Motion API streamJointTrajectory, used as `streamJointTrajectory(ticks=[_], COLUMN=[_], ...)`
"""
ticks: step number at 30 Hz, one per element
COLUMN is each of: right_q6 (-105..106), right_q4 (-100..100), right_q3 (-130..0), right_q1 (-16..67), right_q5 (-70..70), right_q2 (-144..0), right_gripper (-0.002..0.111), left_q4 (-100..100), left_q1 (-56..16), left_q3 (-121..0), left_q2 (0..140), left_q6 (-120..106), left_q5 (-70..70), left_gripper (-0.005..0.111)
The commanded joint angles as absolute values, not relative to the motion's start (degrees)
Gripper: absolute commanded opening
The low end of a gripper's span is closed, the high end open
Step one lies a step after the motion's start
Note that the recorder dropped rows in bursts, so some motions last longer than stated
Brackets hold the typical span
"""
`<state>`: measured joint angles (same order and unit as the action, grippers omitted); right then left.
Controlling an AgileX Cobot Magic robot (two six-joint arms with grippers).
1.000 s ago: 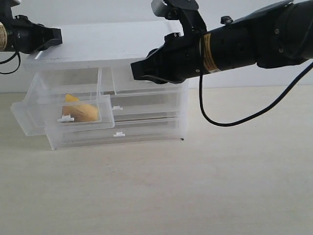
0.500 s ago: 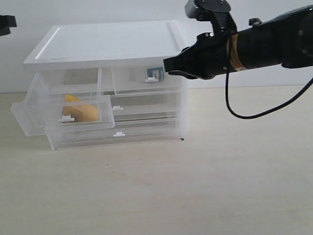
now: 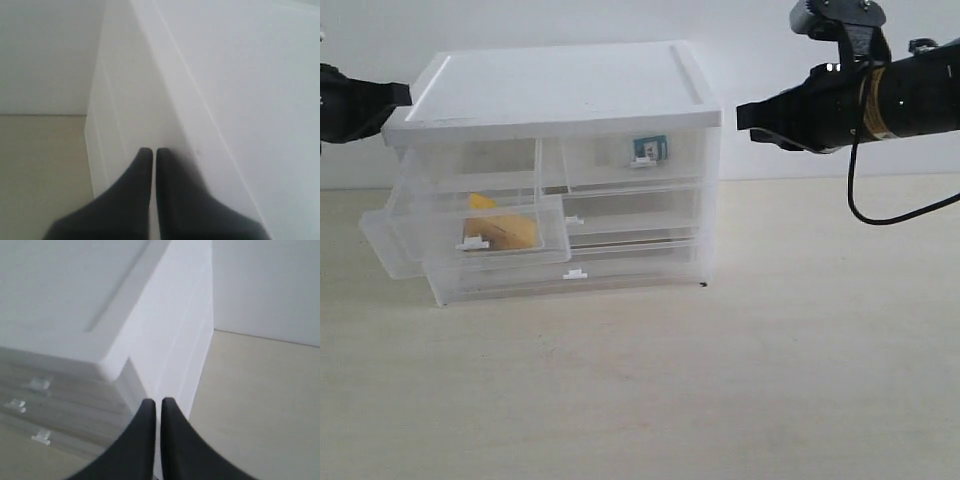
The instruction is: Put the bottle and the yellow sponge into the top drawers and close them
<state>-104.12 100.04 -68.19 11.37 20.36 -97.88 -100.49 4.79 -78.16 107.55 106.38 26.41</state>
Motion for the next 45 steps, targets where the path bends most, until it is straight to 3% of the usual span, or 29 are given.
streamJointTrajectory(ticks=[1,14,17,21,28,36,45], right_q6=[-104.38,-100.76,-100.49,-99.28,-97.9,-98.12,-98.36], right_q4=[99.95,97.25,97.25,95.29,93.49,92.43,92.42], right_q3=[-68.01,-68.13,-68.13,-68.13,-68.13,-68.13,-68.13], right_q1=[10.4,10.79,10.79,10.79,10.79,10.79,10.79], right_q5=[17.65,22.78,22.67,21.8,23.61,23.9,28.01], right_q2=[-97.81,-103.87,-103.76,-103.76,-103.76,-103.76,-103.76], right_gripper=[0.0,0.0,0.0,0.0,0.0,0.0,0.0], left_q4=[-99.95,-97.95,-99.92,-99.95,-99.95,-99.95,-99.95], left_q1=[-0.45,-1.92,-1.71,-1.3,-0.66,-0.67,-0.67], left_q3=[-79.77,-83.05,-82.0,-78.75,-72.51,-53.86,-50.13], left_q2=[107.28,107.0,104.36,98.63,90.87,75.81,80.99], left_q6=[107.19,104.59,106.55,106.55,119.95,120.43,120.43], left_q5=[29.12,28.35,22.72,18.28,31.71,31.45,27.24], left_gripper=[0.004,0.004,0.004,0.004,0.004,0.004,0.004])
